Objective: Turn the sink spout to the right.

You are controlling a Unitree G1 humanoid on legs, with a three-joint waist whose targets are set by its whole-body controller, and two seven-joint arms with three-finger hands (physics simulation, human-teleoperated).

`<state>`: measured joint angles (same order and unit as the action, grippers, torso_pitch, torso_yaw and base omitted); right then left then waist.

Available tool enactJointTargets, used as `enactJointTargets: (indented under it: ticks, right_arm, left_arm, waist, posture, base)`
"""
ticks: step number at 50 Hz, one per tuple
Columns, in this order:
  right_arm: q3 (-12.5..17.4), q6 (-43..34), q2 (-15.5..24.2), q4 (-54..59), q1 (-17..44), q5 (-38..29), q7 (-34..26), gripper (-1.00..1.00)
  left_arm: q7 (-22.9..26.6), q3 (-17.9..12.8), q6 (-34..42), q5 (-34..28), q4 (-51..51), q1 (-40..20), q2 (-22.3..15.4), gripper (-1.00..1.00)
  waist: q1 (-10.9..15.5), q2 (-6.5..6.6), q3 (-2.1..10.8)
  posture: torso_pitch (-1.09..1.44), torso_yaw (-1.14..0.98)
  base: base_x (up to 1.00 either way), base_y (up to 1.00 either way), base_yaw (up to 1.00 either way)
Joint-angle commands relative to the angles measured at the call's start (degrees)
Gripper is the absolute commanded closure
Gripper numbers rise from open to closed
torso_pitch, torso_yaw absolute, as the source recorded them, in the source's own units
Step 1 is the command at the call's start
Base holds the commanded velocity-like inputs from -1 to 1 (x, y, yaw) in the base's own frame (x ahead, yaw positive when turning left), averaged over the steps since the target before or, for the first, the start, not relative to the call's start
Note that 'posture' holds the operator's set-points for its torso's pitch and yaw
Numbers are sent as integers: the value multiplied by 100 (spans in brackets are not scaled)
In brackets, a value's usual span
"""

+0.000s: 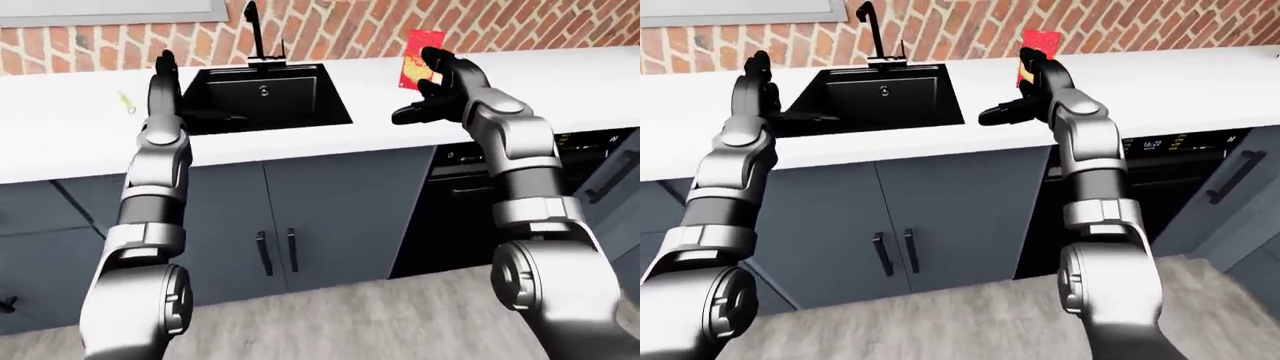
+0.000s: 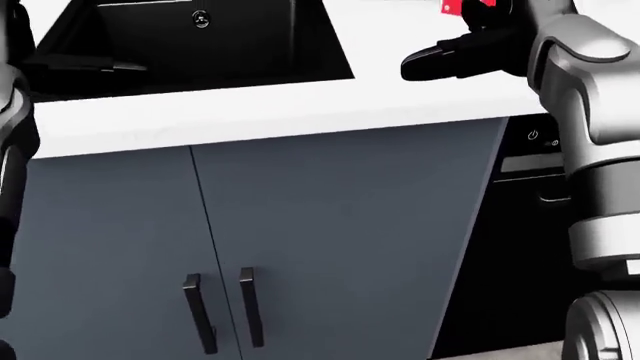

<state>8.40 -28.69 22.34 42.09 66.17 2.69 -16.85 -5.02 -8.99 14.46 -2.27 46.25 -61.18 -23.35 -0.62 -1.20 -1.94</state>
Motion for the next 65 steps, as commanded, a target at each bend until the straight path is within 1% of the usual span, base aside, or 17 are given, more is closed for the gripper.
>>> enactJointTargets:
  ticks: [1, 7, 8, 17, 21, 22, 31, 35, 36, 38, 45, 49, 50, 52, 59, 63, 65]
  right_arm:
    - [-2, 153, 17, -287, 270, 52, -26, -100]
    - [20, 48, 46, -471, 187, 74, -55, -100]
    - [26, 40, 47, -495, 167, 80, -54, -100]
    - [24, 86, 23, -461, 132, 97, -71, -100]
    - [9, 86, 14, -400, 219, 99, -74, -100]
    - [6, 97, 12, -399, 204, 95, -74, -100]
    - [-22, 185, -26, -216, 289, 73, -89, -100]
    - [4, 127, -17, -381, 155, 102, -84, -100]
    - [14, 69, -7, -462, 143, 115, -84, -100]
    - [14, 16, 14, -463, 208, 119, -86, -100]
    - [-28, 89, -15, -250, 377, 82, -106, -100]
    - [-19, 85, -13, -255, 376, 79, -118, -100]
    - [-16, 65, -8, -291, 364, 80, -117, -100]
    - [-19, 12, -13, -353, 374, 83, -110, -100]
    - [-59, 64, -35, -94, 614, 12, -123, -100]
    - [-99, 135, -94, 132, 815, -30, -133, -100]
    - [-123, 106, -140, 181, 932, -53, -124, -100]
  left_arm:
    - [-72, -92, -156, -26, -288, -246, -154, -100]
    - [-85, -91, -174, -19, -278, -230, -140, -100]
    - [-86, -89, -180, -20, -268, -232, -138, -100]
    - [-104, -91, -232, -13, -177, -247, -140, -100]
    - [-91, -97, -192, 0, -169, -310, -172, -100]
    - [-89, -99, -183, 7, -170, -317, -171, -100]
    - [-76, -62, -218, -39, -168, -275, -125, -100]
    - [-67, -97, -176, -18, -208, -283, -166, -100]
    - [-66, -95, -176, -16, -206, -284, -164, -100]
    - [-60, -92, -116, -10, -273, -297, -169, -100]
    - [-52, -103, -83, -4, -294, -308, -197, -100]
    - [-59, -98, -92, -4, -271, -317, -191, -100]
    - [-55, -100, -63, -3, -301, -326, -201, -100]
    - [-54, -104, -42, 1, -333, -323, -206, -100]
    - [-59, -95, -122, -19, -181, -384, -228, -100]
    - [-54, -100, -137, -35, -129, -430, -259, -100]
    - [-56, -104, -168, -37, -67, -455, -268, -100]
  waist:
    - [52, 35, 152]
    - [-40, 772, 226]
    - [8, 560, 186]
    - [80, 206, 134]
    - [146, -382, 246]
    - [98, -140, 213]
    - [22, 188, 139]
    - [-50, 783, 271]
    - [-1, 511, 186]
    - [-6, 621, 191]
    - [109, 206, 125]
    - [172, -386, 254]
    - [111, -144, 171]
    - [118, -238, 144]
    - [4, 162, 116]
    - [-68, 719, 274]
    - [-52, 667, 173]
  posture:
    - [0, 0]
    - [0, 0]
    - [0, 0]
    - [0, 0]
    - [0, 0]
    - [0, 0]
    - [0, 0]
    - [0, 0]
    - [0, 0]
    - [0, 0]
    - [0, 0]
    - [0, 0]
    - [0, 0]
    - [0, 0]
    - [0, 0]
    - [0, 0]
    - [0, 0]
  base:
    - [24, 0, 0]
    - [24, 0, 0]
    - [23, 0, 0]
    - [24, 0, 0]
    - [26, 0, 0]
    - [27, 0, 0]
    - [27, 0, 0]
    - [28, 0, 0]
    - [27, 0, 0]
    - [27, 0, 0]
    - [33, 0, 0]
    - [35, 0, 0]
    - [36, 0, 0]
    - [36, 0, 0]
    - [36, 0, 0]
    - [36, 0, 0]
    - [36, 0, 0]
